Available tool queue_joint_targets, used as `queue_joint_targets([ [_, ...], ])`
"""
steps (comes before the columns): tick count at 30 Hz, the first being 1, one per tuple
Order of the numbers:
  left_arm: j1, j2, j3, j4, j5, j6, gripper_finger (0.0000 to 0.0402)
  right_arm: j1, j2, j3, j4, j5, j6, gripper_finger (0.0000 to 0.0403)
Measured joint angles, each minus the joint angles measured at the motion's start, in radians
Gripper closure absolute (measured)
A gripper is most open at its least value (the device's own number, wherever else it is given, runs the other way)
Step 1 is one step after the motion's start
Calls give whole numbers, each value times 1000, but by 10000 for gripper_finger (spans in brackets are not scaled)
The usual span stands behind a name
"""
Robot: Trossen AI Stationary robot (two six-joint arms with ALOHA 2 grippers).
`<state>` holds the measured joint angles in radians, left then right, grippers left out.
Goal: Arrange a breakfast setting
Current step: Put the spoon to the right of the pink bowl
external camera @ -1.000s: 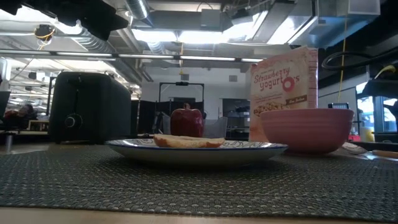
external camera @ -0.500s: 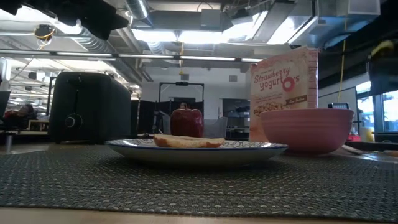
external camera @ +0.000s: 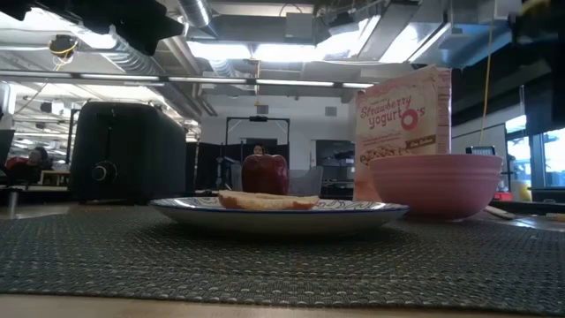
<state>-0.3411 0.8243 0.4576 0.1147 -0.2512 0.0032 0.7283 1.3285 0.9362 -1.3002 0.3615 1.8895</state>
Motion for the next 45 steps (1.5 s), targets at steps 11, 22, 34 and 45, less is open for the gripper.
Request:
queue_joint_targets([
  [11, 0, 0, 0, -2, 2, 7, 242, -191, 10, -213, 42, -232, -207, 251],
  [22, 0, 0, 0, -2, -5, 7, 242, -328, 18, -225, 56, -275, -281, 355],
  [34, 0, 0, 0, -2, -5, 8, 242, -586, 18, -229, 81, -431, -491, 387],
  [45, 0, 0, 0, -2, -5, 6, 242, -861, 18, -229, 83, -550, -758, 386],
])
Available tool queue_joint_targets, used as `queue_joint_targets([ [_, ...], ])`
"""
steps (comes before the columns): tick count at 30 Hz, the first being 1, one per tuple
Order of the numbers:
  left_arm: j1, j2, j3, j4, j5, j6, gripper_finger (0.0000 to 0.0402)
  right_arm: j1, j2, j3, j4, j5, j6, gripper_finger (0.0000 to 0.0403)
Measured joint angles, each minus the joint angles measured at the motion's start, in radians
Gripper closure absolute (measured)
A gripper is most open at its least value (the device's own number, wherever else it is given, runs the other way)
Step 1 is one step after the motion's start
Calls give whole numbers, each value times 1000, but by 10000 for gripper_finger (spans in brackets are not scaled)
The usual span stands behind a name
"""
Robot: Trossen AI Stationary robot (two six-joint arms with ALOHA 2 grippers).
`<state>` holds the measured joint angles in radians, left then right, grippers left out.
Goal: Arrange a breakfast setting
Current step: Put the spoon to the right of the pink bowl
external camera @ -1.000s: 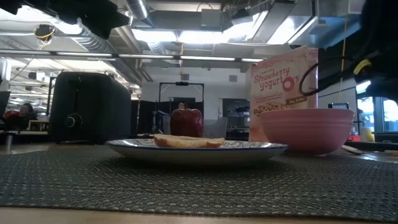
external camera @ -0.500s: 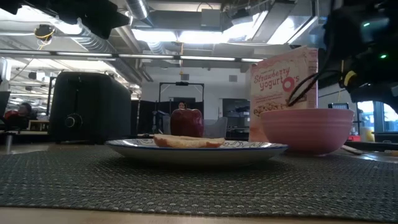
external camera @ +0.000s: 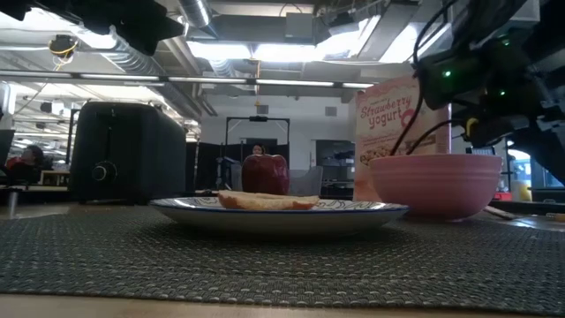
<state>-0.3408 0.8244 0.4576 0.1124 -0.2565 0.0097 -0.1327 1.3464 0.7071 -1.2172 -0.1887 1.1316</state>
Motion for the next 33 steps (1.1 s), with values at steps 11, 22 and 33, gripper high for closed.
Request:
queue_joint_targets([
  [11, 0, 0, 0, 0, 0, -1, 242, 24, -3, 1, 131, 24, -34, 386],
  [22, 0, 0, 0, -14, -1, 0, 242, 94, -4, -130, 242, 139, 148, 386],
  [33, 0, 0, 0, -10, -1, -6, 242, 94, -3, -161, 251, 134, 150, 386],
])
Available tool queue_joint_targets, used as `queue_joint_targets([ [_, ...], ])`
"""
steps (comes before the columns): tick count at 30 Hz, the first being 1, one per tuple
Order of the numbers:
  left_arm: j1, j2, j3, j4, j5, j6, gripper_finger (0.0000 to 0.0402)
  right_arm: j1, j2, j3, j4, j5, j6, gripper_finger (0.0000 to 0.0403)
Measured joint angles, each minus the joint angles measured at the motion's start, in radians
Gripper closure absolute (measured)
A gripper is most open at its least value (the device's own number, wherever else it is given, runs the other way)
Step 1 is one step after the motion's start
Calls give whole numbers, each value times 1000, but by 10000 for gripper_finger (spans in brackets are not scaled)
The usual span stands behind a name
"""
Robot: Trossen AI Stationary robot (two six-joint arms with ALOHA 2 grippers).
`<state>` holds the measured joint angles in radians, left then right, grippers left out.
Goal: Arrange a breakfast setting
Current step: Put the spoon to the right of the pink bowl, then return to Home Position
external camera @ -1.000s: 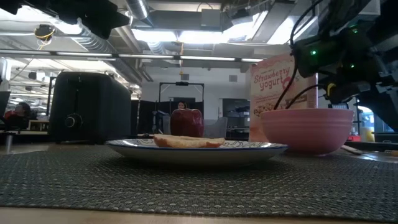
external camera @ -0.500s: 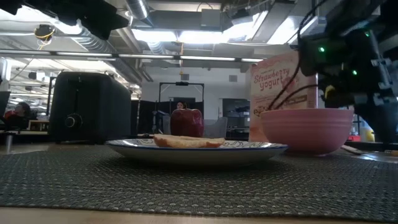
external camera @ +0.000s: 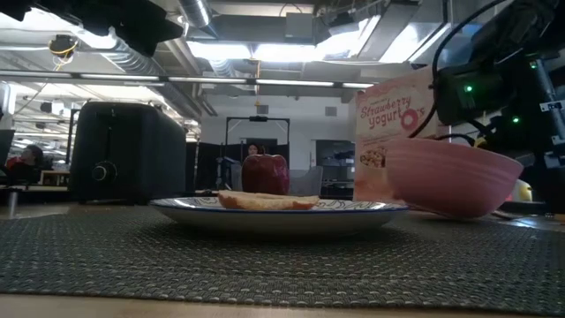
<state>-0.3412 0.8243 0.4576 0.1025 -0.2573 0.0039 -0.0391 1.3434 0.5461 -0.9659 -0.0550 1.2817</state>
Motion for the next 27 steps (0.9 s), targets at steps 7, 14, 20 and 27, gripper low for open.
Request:
queue_joint_targets([
  [7, 0, 0, 0, 3, 0, -1, 242, 0, 0, 11, 20, -56, -30, 386],
  [14, 0, 0, 0, 3, 0, -1, 242, 0, 0, 44, 29, -69, -37, 386],
  [20, 0, 0, 0, 3, 0, -1, 242, 0, 0, 44, 79, -87, -56, 386],
  [27, 0, 0, 0, 3, 0, -1, 242, 0, -1, 44, 56, -83, -61, 386],
])
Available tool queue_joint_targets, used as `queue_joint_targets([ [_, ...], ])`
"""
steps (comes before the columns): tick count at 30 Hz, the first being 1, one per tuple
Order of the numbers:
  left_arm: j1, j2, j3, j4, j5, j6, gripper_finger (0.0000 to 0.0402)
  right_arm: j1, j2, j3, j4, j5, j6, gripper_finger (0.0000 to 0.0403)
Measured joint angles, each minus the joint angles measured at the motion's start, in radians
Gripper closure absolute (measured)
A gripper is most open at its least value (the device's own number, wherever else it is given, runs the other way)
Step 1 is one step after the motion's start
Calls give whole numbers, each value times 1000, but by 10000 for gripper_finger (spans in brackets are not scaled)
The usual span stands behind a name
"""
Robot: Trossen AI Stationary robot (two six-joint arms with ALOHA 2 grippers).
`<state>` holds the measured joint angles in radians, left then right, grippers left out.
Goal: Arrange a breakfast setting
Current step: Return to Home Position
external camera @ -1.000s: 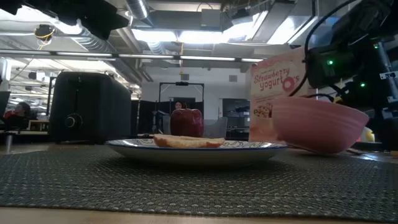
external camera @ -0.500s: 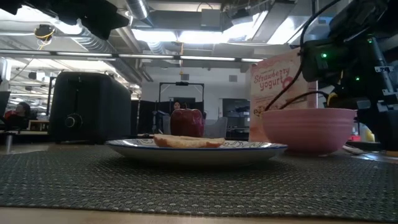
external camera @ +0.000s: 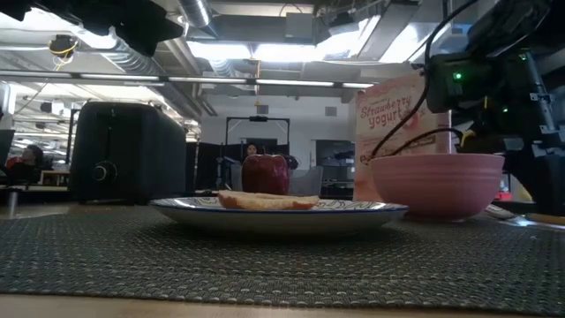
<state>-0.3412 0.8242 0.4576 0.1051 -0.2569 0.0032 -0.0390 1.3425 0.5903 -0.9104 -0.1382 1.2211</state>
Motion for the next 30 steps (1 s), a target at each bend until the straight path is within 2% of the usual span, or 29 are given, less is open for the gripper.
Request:
queue_joint_targets([
  [4, 0, 0, 0, 0, 0, 0, 242, 0, -31, 11, -20, -3, -26, 386],
  [9, 0, -4, 7, 2, 0, -7, 242, 1, -107, 127, -128, 14, -57, 386],
  [13, 0, -28, 40, -31, -15, -20, 242, 1, -176, 250, -230, 99, -102, 386],
  [16, 0, -56, 45, -58, -18, -20, 242, 1, -224, 316, -223, 203, -196, 386],
  [19, 0, -95, 46, -76, -11, -12, 242, 1, -273, 326, -100, 311, -361, 386],
  [23, 0, -170, 46, -121, -19, 11, 242, 1, -322, 277, 153, 365, -603, 386],
  [26, 0, -242, 46, -165, -23, 32, 242, 1, -358, 205, 364, 371, -753, 386],
  [30, 0, -315, 45, -255, -52, 35, 242, 1, -424, 100, 581, 300, -896, 386],
])
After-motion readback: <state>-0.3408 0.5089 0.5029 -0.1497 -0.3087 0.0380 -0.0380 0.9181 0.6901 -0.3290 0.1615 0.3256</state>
